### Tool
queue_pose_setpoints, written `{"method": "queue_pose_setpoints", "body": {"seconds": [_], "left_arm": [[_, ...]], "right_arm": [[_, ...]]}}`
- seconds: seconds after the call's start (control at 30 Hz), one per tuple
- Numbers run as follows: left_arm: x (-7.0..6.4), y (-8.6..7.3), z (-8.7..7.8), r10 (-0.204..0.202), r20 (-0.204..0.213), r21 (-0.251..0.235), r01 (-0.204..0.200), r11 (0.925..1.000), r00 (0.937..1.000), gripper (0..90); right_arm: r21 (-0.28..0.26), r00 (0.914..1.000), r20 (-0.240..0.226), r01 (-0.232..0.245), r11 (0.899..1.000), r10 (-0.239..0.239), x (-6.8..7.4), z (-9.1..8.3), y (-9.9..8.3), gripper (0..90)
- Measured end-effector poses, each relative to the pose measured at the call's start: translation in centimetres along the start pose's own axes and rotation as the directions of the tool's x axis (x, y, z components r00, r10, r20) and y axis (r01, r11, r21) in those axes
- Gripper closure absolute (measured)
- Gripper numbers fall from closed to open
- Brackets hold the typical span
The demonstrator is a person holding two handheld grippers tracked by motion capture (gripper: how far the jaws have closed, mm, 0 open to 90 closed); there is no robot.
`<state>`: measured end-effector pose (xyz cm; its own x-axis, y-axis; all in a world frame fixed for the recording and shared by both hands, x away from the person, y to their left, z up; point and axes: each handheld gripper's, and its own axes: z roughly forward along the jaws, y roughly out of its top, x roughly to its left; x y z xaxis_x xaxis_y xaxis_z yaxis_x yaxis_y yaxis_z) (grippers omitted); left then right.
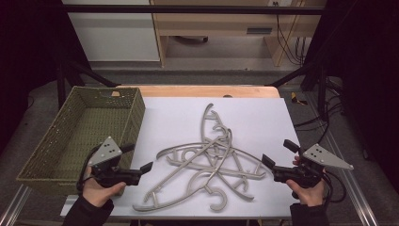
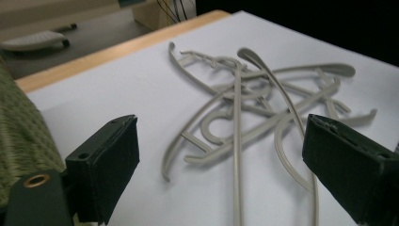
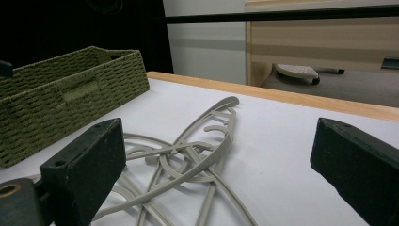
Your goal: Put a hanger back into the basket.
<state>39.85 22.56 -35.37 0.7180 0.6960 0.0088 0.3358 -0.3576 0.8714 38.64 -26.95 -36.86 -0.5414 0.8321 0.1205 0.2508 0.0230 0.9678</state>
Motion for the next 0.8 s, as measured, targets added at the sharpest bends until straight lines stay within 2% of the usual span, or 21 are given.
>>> {"method": "queue_pose_setpoints", "body": {"seconds": [0.03, 0.07, 0.17, 0.23, 0.33, 0.37, 0.4, 0.47, 0.53, 0.57, 0.6, 0.63, 0.67, 0.7, 0.73, 0.77, 0.8], "left_arm": [[-0.5, 0.0, 0.8, 0.013, 0.020, 0.038, -0.014, 0.9992, 0.9997, 11.2], [-0.5, 0.0, 0.8, 0.013, 0.020, 0.038, -0.014, 0.9992, 0.9997, 11.2], [-1.7, 0.0, 2.1, 0.044, 0.044, 0.090, -0.048, 0.9948, 0.9980, 12.2], [-1.9, 0.0, 2.3, 0.050, 0.050, 0.098, -0.054, 0.9937, 0.9975, 12.8], [-2.8, -0.1, 3.2, 0.075, 0.072, 0.132, -0.084, 0.9877, 0.9946, 13.4], [-3.3, -0.2, 3.7, 0.085, 0.087, 0.156, -0.098, 0.9830, 0.9926, 14.8], [-3.3, -0.2, 3.7, 0.085, 0.087, 0.156, -0.098, 0.9830, 0.9926, 15.2], [-3.7, -0.4, 4.2, 0.094, 0.102, 0.178, -0.111, 0.9777, 0.9904, 15.7], [-4.5, -0.7, 4.9, 0.106, 0.129, 0.217, -0.132, 0.9672, 0.9860, 17.2], [-4.5, -0.7, 4.9, 0.106, 0.129, 0.217, -0.132, 0.9672, 0.9860, 17.7], [-4.7, -0.8, 5.2, 0.110, 0.138, 0.230, -0.140, 0.9629, 0.9843, 17.7], [-5.3, -1.1, 5.7, 0.118, 0.157, 0.256, -0.156, 0.9539, 0.9805, 18.8], [-5.3, -1.1, 5.7, 0.118, 0.157, 0.256, -0.156, 0.9539, 0.9805, 19.1], [-5.8, -1.4, 6.3, 0.132, 0.180, 0.286, -0.180, 0.9411, 0.9747, 19.9], [-5.8, -1.4, 6.3, 0.132, 0.180, 0.286, -0.180, 0.9411, 0.9747, 20.5], [-6.0, -1.5, 6.6, 0.137, 0.189, 0.299, -0.190, 0.9353, 0.9723, 21.1], [-6.3, -1.8, 7.1, 0.148, 0.205, 0.322, -0.209, 0.9233, 0.9675, 21.7]], "right_arm": [[-0.001, 1.0000, 0.000, 0.000, 1.000, 0.000, 0.0, 0.0, 0.0, 4.1], [-0.001, 1.0000, 0.000, 0.000, 1.000, 0.000, 0.0, 0.0, 0.0, 4.1], [0.004, 1.0000, 0.001, 0.005, 1.000, -0.005, 0.0, 0.0, 0.1, 4.1], [0.006, 1.0000, -0.001, 0.002, 1.000, -0.002, 0.0, 0.1, 0.0, 4.1], [0.016, 1.0000, 0.000, 0.006, 1.000, -0.006, 0.1, 0.2, 0.0, 4.0], [0.021, 1.0000, -0.003, 0.002, 1.000, -0.002, 0.1, 0.2, -0.1, 4.0], [0.021, 1.0000, -0.003, 0.002, 1.000, -0.002, 0.1, 0.2, -0.1, 4.0], [0.018, 1.0000, -0.004, 0.009, 1.000, -0.009, 0.1, 0.2, -0.1, 4.0], [0.018, 1.0000, -0.005, 0.006, 1.000, -0.006, 0.1, 0.3, -0.1, 4.1], [0.018, 1.0000, -0.005, 0.006, 1.000, -0.006, 0.1, 0.3, -0.1, 4.1], [0.020, 0.9999, -0.007, 0.007, 1.000, -0.007, 0.1, 0.3, -0.1, 4.1], [0.023, 1.0000, -0.004, 0.009, 1.000, -0.009, 0.1, 0.4, -0.1, 4.1], [0.023, 1.0000, -0.004, 0.009, 1.000, -0.009, 0.1, 0.4, -0.1, 4.1], [0.025, 1.0000, -0.008, 0.003, 1.000, -0.002, 0.1, 0.4, -0.2, 4.1], [0.025, 1.0000, -0.008, 0.003, 1.000, -0.002, 0.1, 0.4, -0.2, 4.1], [0.028, 1.0000, -0.007, 0.005, 1.000, -0.005, 0.1, 0.5, -0.2, 4.1], [0.029, 0.9999, -0.010, 0.008, 1.000, -0.007, 0.1, 0.5, -0.2, 4.1]]}}
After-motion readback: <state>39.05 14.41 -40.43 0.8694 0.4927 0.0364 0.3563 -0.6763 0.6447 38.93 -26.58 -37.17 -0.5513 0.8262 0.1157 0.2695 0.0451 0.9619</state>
